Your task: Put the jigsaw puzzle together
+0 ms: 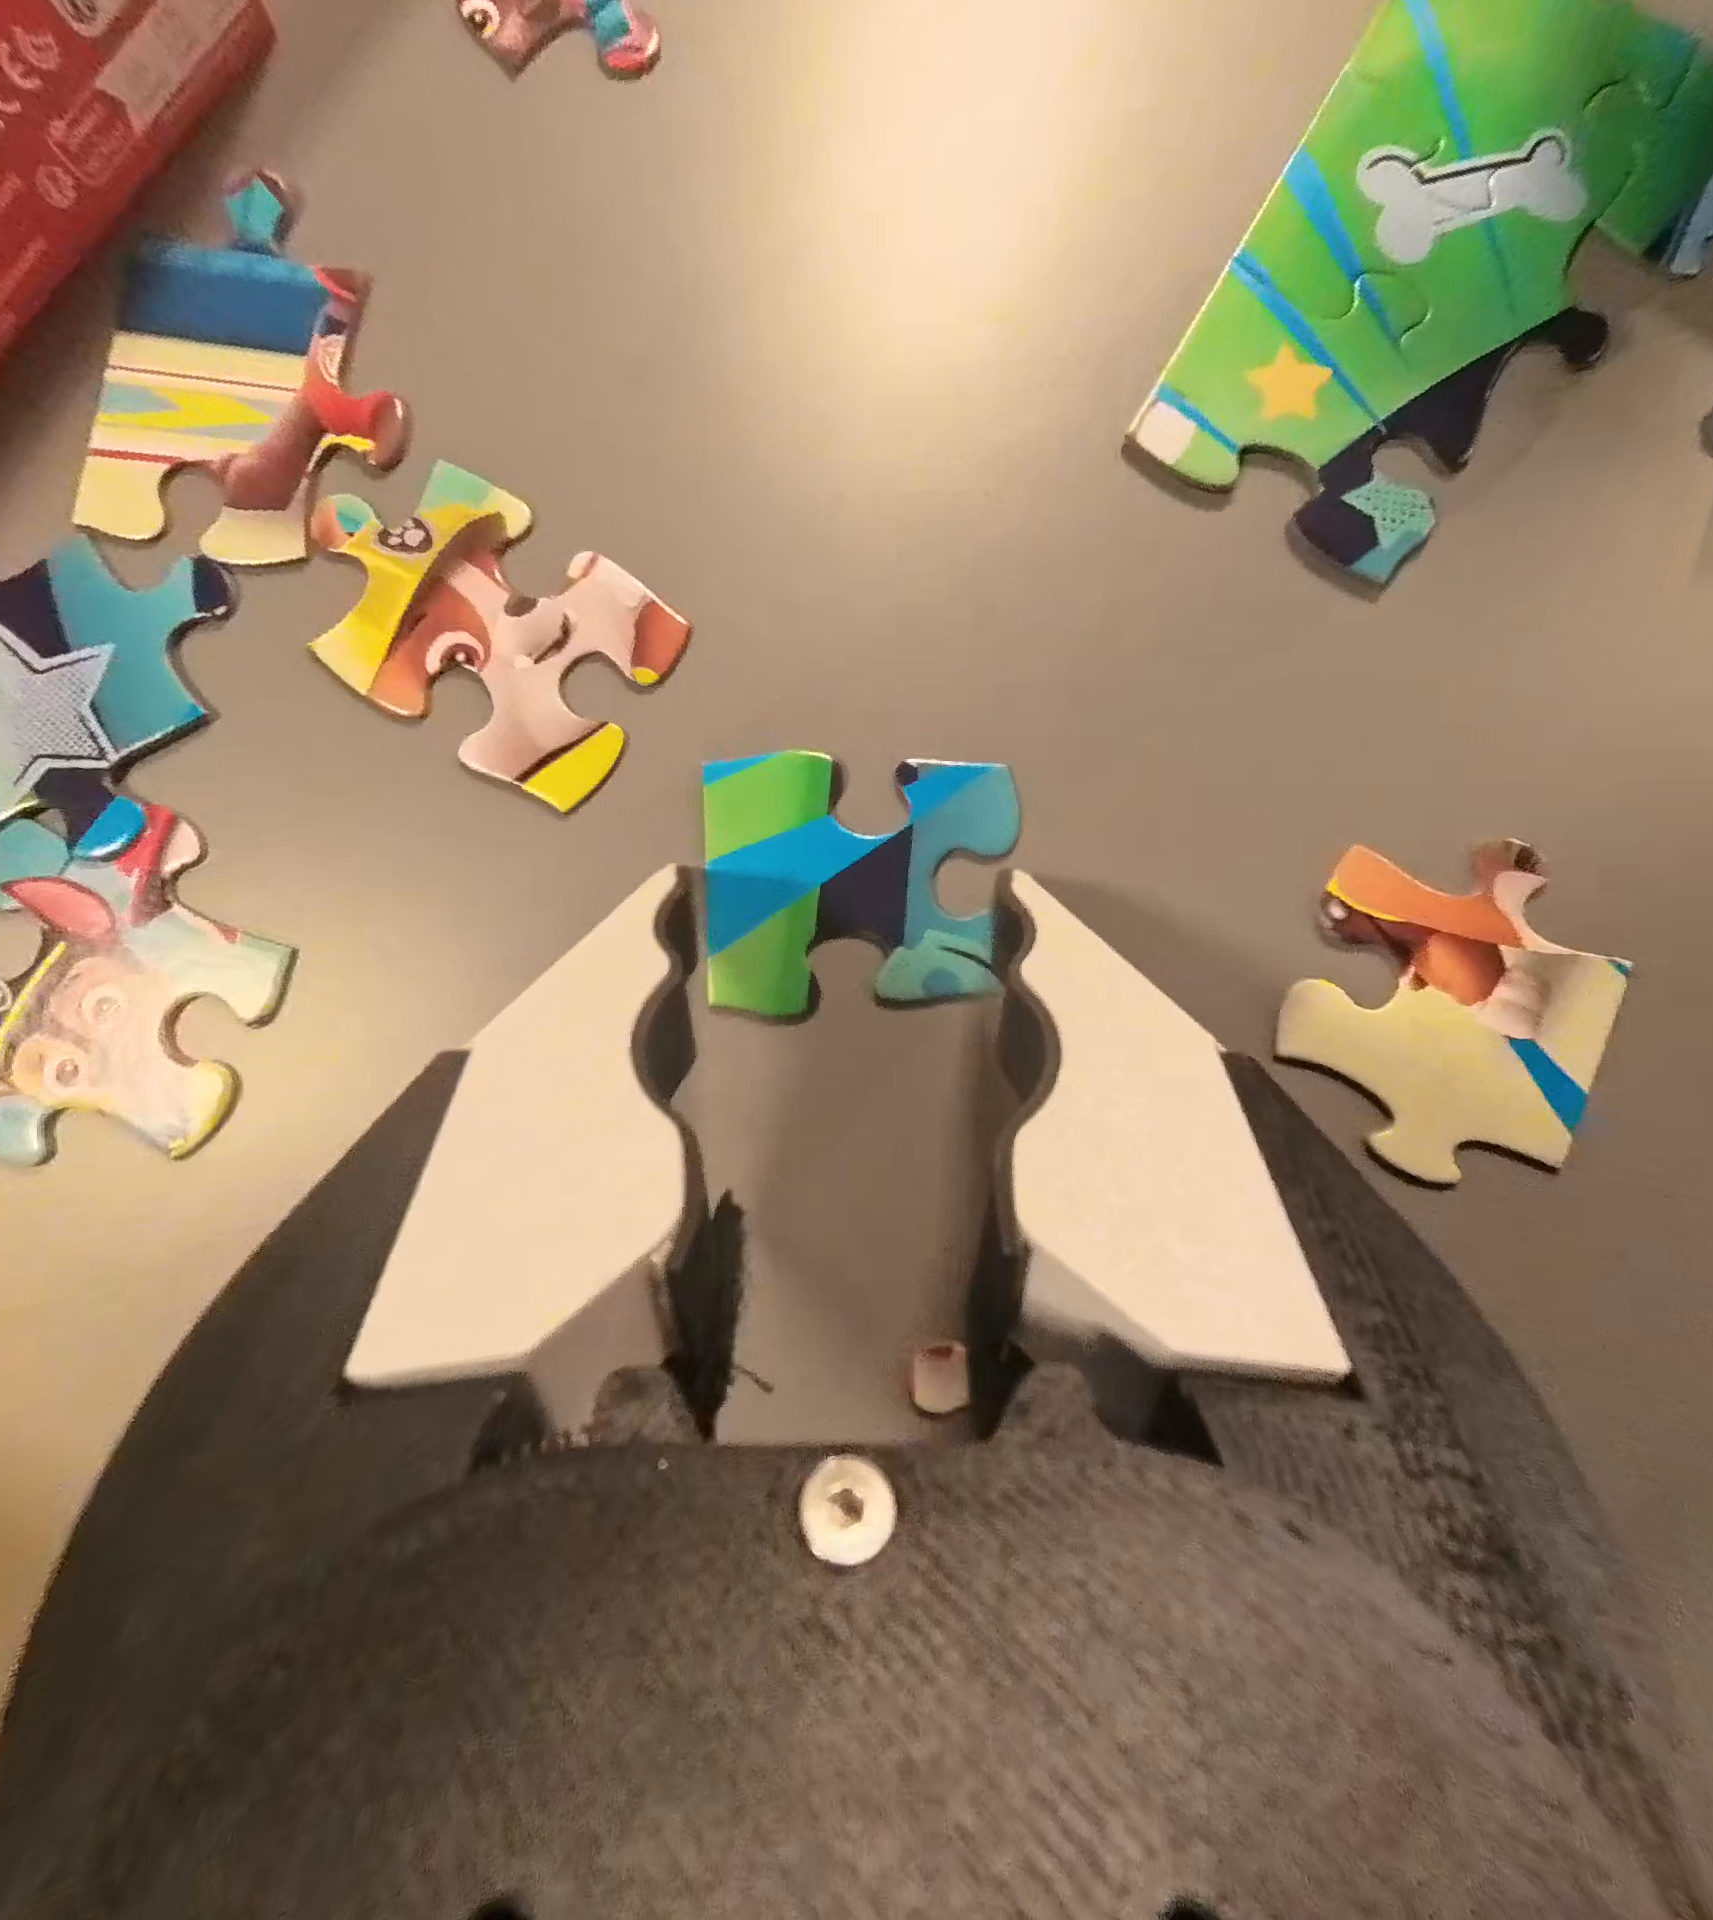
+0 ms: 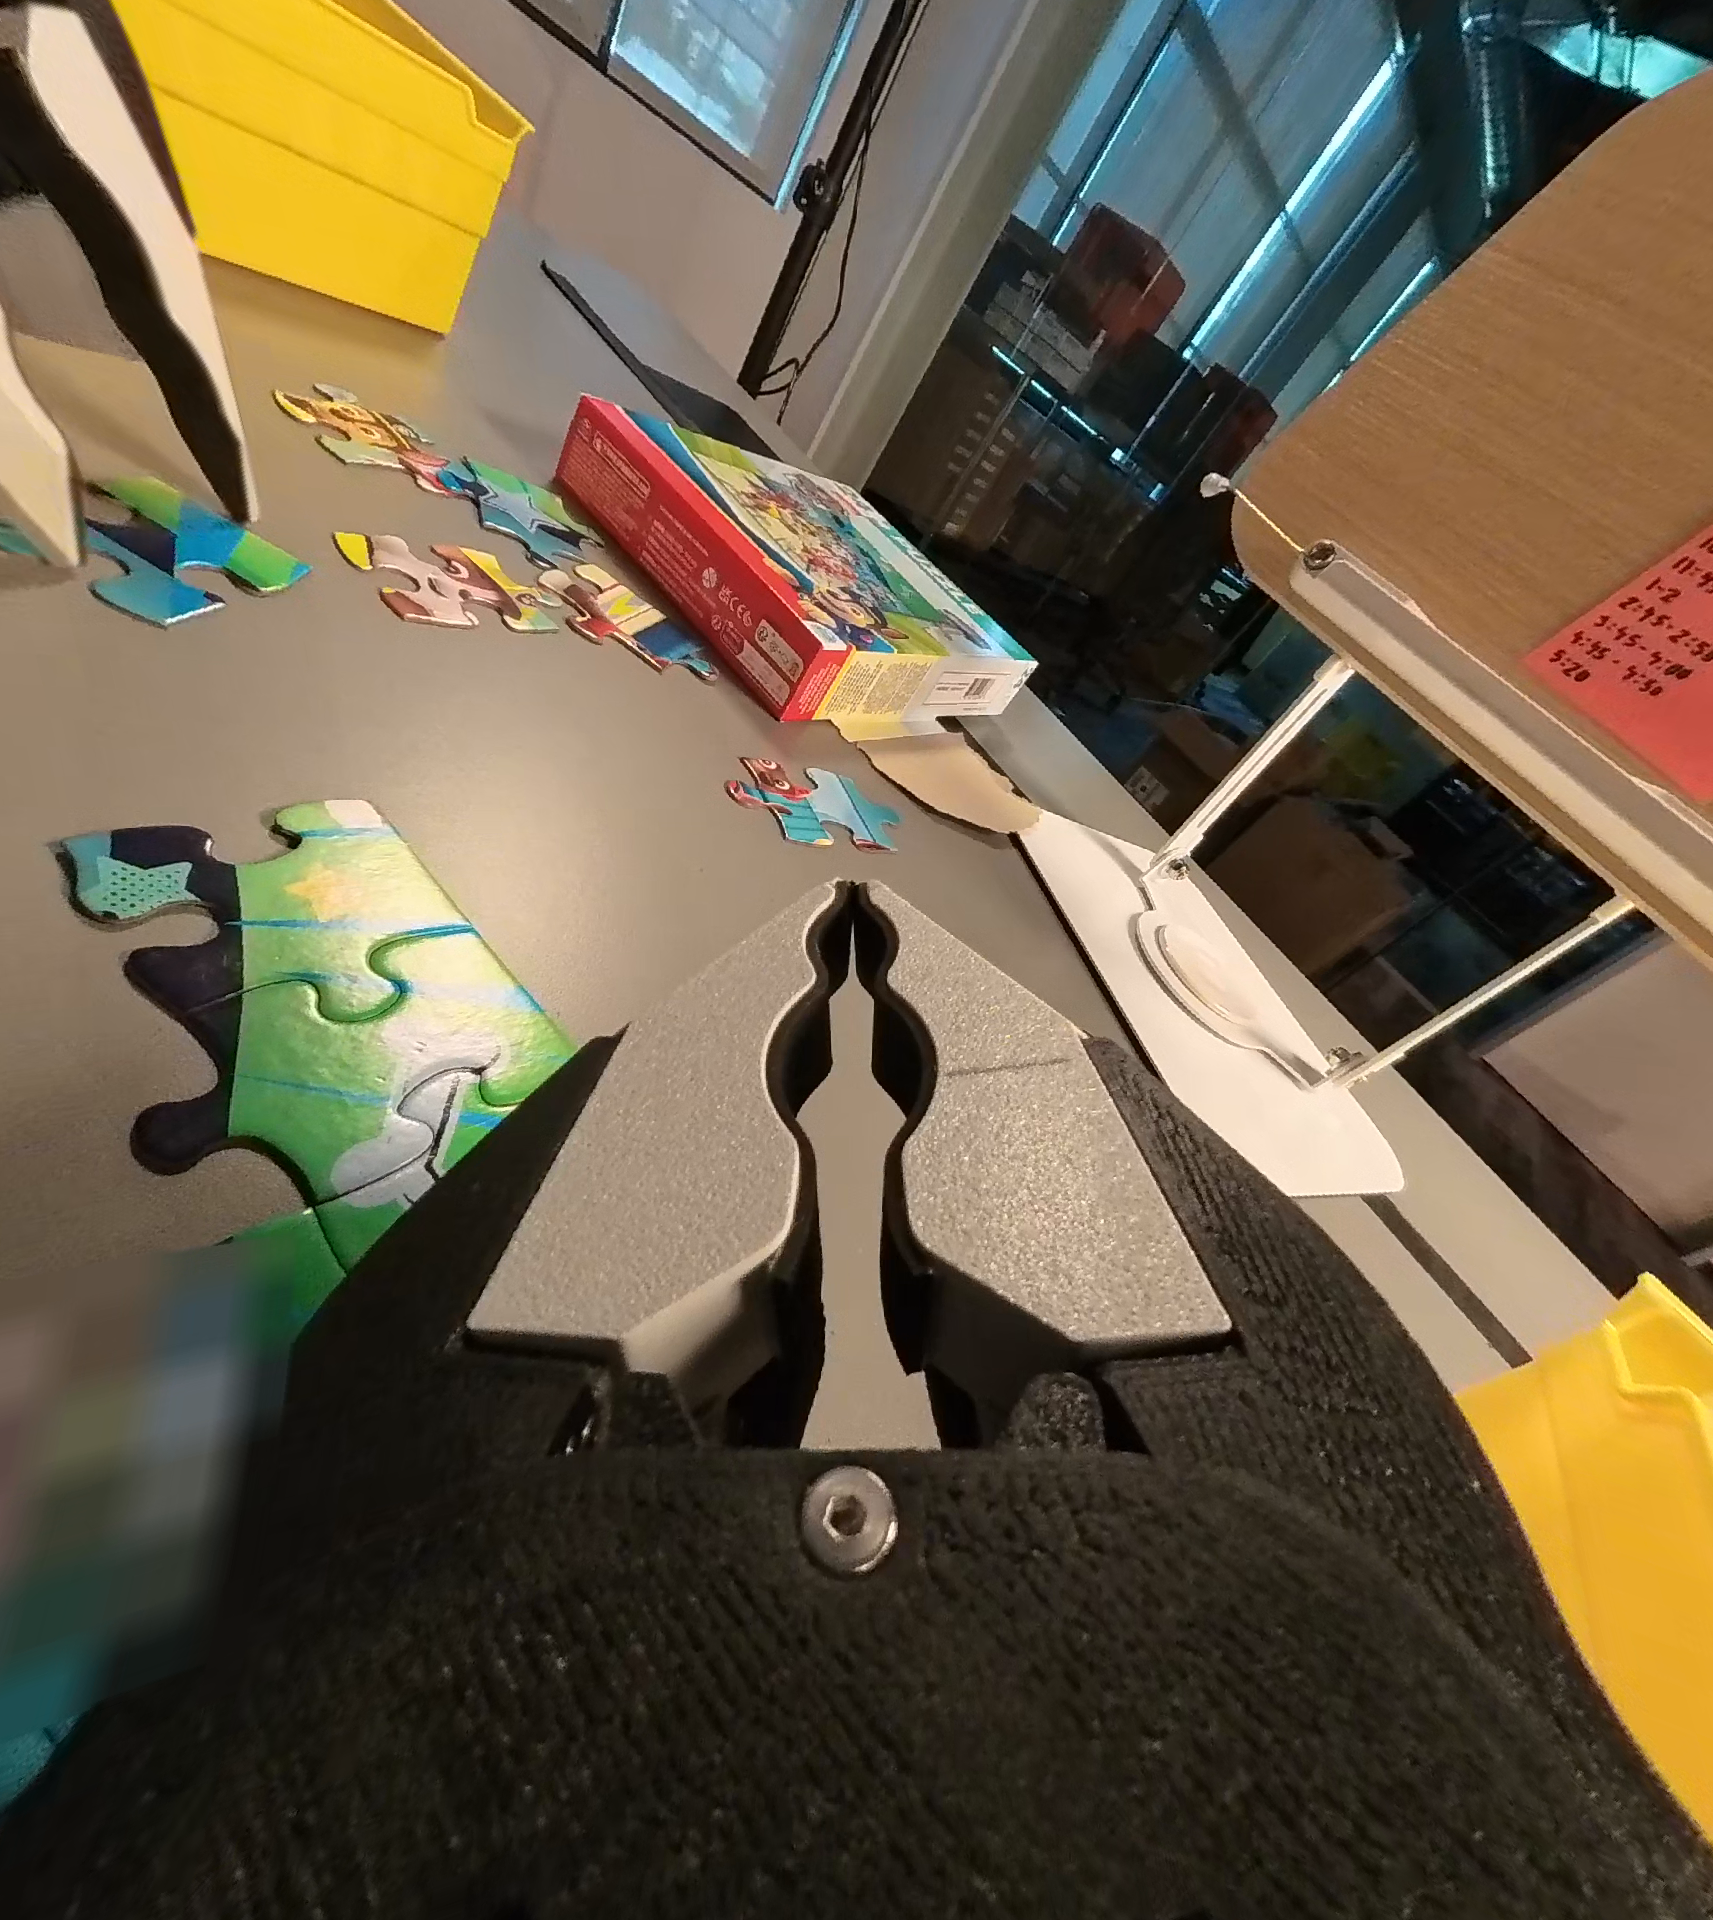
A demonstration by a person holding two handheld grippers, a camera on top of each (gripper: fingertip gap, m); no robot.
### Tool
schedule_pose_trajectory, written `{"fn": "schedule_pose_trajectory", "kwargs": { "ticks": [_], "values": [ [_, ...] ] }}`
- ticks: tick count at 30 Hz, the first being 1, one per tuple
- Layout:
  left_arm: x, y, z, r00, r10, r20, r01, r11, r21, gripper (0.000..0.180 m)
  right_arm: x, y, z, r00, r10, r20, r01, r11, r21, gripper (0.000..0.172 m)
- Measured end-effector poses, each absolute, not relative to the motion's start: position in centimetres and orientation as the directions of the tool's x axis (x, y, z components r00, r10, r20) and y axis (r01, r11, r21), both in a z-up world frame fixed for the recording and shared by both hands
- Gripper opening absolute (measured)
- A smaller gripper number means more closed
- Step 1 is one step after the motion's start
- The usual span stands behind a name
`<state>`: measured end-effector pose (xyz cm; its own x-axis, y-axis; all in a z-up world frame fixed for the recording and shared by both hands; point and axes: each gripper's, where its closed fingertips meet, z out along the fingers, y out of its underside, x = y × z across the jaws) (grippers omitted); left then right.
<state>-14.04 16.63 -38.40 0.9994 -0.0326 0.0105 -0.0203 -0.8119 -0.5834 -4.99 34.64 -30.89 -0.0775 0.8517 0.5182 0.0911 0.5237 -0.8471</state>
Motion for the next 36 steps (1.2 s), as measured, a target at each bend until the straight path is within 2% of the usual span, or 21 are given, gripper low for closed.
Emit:
{"fn": "schedule_pose_trajectory", "kwargs": {
  "ticks": [5,12,22,25,29,30,31,34,36],
  "values": [
    [-14.6,16.5,-38.4,0.999,-0.034,0.010,-0.023,-0.847,-0.531,0.047,-5.0,34.6,-30.9,-0.079,0.851,0.519,0.092,0.525,-0.846,0.000],
    [-14.8,16.5,-38.4,0.999,-0.052,0.010,-0.042,-0.884,-0.465,0.042,-5.0,34.8,-30.6,-0.061,0.850,0.524,0.084,0.527,-0.846,0.000],
    [-14.5,16.7,-38.0,0.994,-0.089,0.058,-0.045,-0.847,-0.529,0.041,-4.9,34.9,-30.6,-0.058,0.856,0.513,0.081,0.516,-0.853,0.000],
    [-14.1,16.7,-37.7,0.990,-0.142,0.018,-0.110,-0.832,-0.543,0.041,-5.0,34.9,-30.7,-0.064,0.860,0.507,0.085,0.510,-0.856,0.000],
    [-13.2,16.4,-37.9,0.953,-0.285,-0.103,-0.296,-0.804,-0.515,0.041,-5.0,34.9,-30.6,-0.064,0.862,0.502,0.085,0.506,-0.858,0.000],
    [-13.0,16.4,-37.9,0.937,-0.317,-0.147,-0.347,-0.791,-0.505,0.036,-5.0,34.9,-30.6,-0.064,0.862,0.503,0.085,0.506,-0.858,0.000],
    [-13.0,16.6,-37.8,0.918,-0.342,-0.201,-0.396,-0.773,-0.495,0.002,-5.0,34.9,-30.6,-0.063,0.862,0.503,0.084,0.507,-0.858,0.000],
    [-12.6,17.1,-37.3,0.858,-0.399,-0.323,-0.512,-0.708,-0.486,0.000,-5.0,34.9,-30.7,-0.064,0.862,0.503,0.086,0.507,-0.858,0.000],
    [-12.6,17.2,-37.3,0.869,-0.386,-0.311,-0.494,-0.714,-0.495,0.007,-4.9,34.9,-30.7,-0.064,0.861,0.504,0.085,0.508,-0.857,0.000]
  ]
}}
